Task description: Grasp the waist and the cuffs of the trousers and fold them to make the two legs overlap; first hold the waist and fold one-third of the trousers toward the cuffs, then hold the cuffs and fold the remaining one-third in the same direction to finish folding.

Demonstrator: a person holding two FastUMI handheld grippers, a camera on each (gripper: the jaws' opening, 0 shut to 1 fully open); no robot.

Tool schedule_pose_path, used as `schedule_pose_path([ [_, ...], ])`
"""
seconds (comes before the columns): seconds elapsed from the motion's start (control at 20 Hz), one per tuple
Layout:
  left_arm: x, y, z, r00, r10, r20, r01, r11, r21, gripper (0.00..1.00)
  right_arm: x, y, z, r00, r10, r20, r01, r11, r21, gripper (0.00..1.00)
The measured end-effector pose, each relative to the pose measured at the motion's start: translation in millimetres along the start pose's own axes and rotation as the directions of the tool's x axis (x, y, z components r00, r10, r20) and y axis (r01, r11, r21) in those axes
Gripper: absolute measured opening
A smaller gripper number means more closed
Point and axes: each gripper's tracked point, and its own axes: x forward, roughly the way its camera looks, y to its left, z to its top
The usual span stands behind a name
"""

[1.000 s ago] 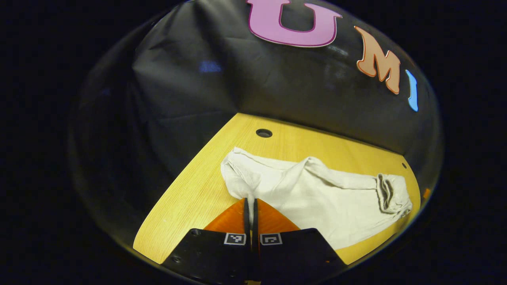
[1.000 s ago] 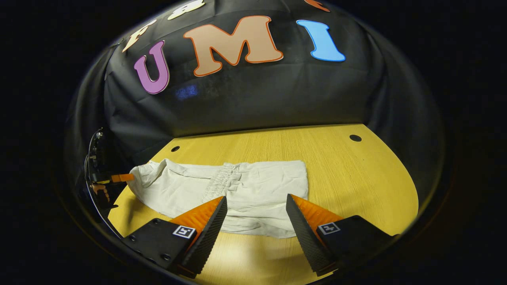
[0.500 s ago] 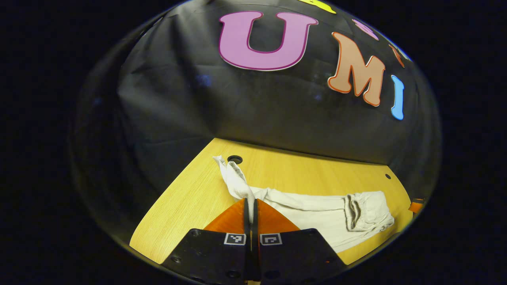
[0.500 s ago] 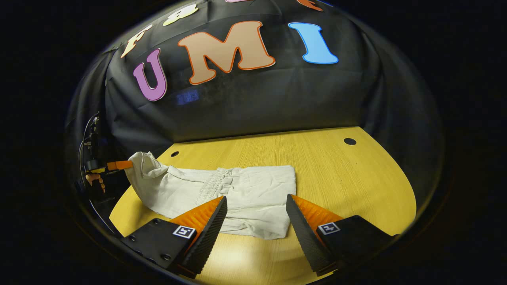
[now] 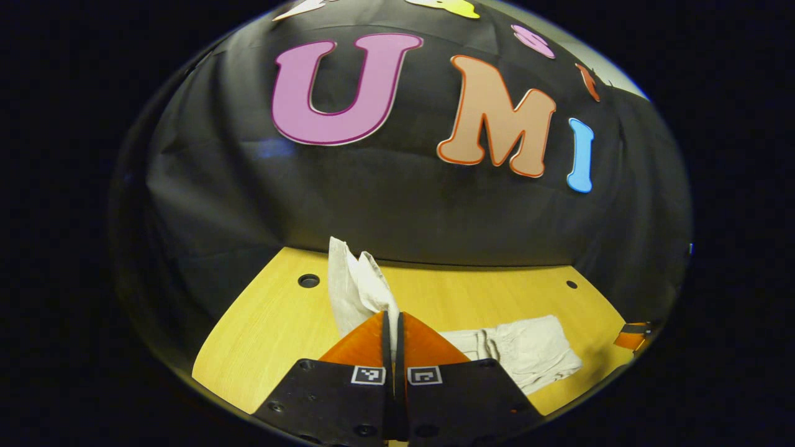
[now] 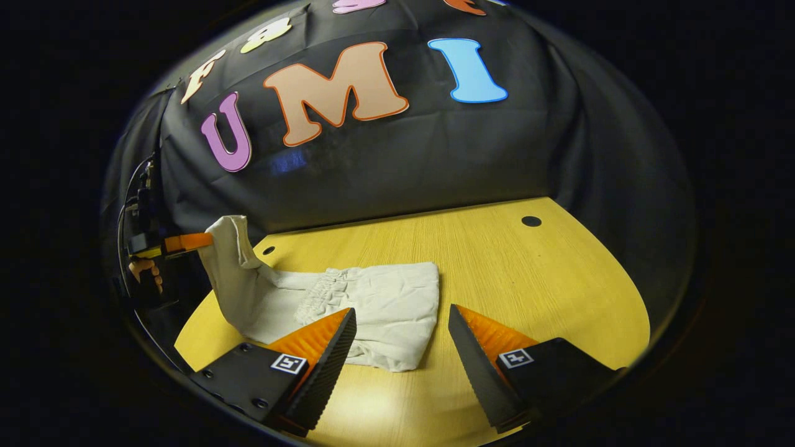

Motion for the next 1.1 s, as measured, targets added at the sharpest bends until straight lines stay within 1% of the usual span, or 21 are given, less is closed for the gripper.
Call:
schedule_pose_path([
  [0.5, 14, -95, 6, 0.993, -0.122, 0.0, 0.122, 0.992, 0.042, 0.0, -21, -35, 0, 1.0, -0.008, 0.005, 0.008, 0.999, 0.032, 0.97],
  [0.75, 22, -149, -3, 0.981, -0.192, -0.027, 0.193, 0.979, 0.064, 0.0, -31, -54, -5, 1.0, -0.014, -0.001, 0.014, 0.999, 0.047, 0.97],
  [1.05, 36, -206, -14, 0.967, -0.246, -0.059, 0.251, 0.963, 0.094, 0.0, -39, -77, -9, 1.0, -0.019, -0.006, 0.019, 0.998, 0.051, 0.97],
  [1.1, 38, -215, -16, 0.965, -0.256, -0.063, 0.261, 0.961, 0.096, 0.0, -39, -80, -9, 1.0, -0.019, -0.006, 0.019, 0.998, 0.053, 0.91],
])
